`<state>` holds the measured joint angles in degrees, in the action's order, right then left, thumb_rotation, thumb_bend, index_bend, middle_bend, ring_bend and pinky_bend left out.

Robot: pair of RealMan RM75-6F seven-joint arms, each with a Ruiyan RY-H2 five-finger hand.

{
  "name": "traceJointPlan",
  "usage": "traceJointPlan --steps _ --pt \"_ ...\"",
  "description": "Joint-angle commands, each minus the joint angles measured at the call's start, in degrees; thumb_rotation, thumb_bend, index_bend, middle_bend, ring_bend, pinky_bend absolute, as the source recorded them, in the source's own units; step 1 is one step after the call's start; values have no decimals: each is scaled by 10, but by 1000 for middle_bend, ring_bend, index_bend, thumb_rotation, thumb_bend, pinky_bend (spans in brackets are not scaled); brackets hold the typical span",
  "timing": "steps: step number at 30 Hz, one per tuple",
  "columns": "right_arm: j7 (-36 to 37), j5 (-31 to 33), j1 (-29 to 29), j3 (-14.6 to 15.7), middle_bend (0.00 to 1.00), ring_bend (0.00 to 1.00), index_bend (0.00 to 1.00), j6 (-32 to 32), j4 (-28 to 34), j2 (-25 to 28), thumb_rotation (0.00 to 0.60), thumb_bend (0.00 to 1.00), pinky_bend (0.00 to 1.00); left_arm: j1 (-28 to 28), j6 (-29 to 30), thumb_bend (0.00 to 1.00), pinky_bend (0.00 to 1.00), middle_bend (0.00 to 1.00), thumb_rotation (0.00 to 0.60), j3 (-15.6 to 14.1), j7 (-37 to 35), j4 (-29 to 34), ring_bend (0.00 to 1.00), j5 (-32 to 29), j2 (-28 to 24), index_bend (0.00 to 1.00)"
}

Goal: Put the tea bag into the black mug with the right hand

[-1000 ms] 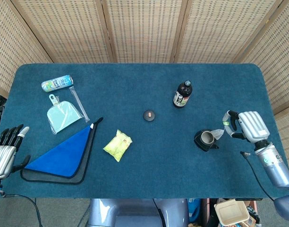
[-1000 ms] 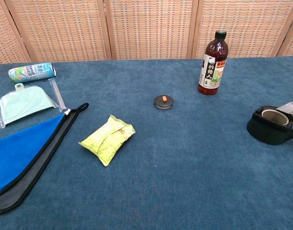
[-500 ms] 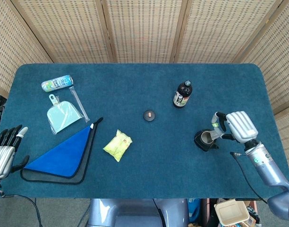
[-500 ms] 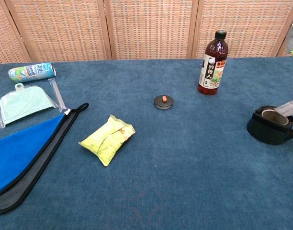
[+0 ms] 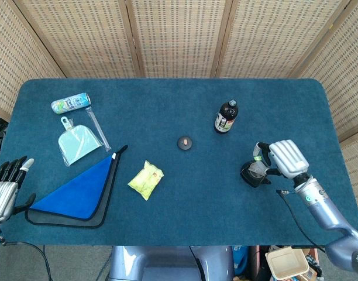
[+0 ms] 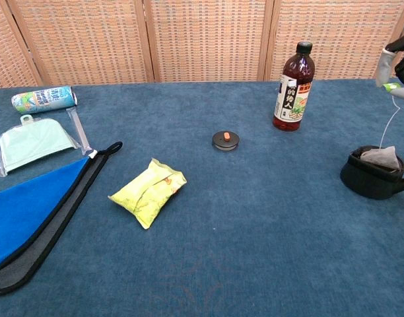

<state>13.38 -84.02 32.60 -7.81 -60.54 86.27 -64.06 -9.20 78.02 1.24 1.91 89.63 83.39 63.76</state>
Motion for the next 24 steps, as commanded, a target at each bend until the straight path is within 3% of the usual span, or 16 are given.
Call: traceJointPlan --steps 1,15,18,20,22,24 --pt "-2 2 1 3 838 895 526 5 -7 -5 600 558 916 0 0 378 0 0 600 0 0 -1 0 -1 0 0" --pt "-62 -17 2 22 817 895 516 6 -9 -20 592 558 916 0 0 378 0 0 600 0 5 5 0 1 -1 0" --pt "-82 -21 4 25 816 895 488 7 -10 -22 527 558 916 1 1 377 0 0 600 0 5 5 0 1 -2 0" --pt "-98 -23 5 28 814 895 475 9 -9 -24 436 558 916 1 1 377 0 0 600 -1 6 5 0 0 -2 0" --pt "-107 -26 6 29 812 895 454 9 -8 -25 283 558 916 1 1 377 0 0 600 -1 6 6 0 0 -2 0" --pt "-118 -28 8 32 808 895 440 13 -5 -24 202 557 916 2 1 378 0 0 600 -1 6 6 0 0 -3 0"
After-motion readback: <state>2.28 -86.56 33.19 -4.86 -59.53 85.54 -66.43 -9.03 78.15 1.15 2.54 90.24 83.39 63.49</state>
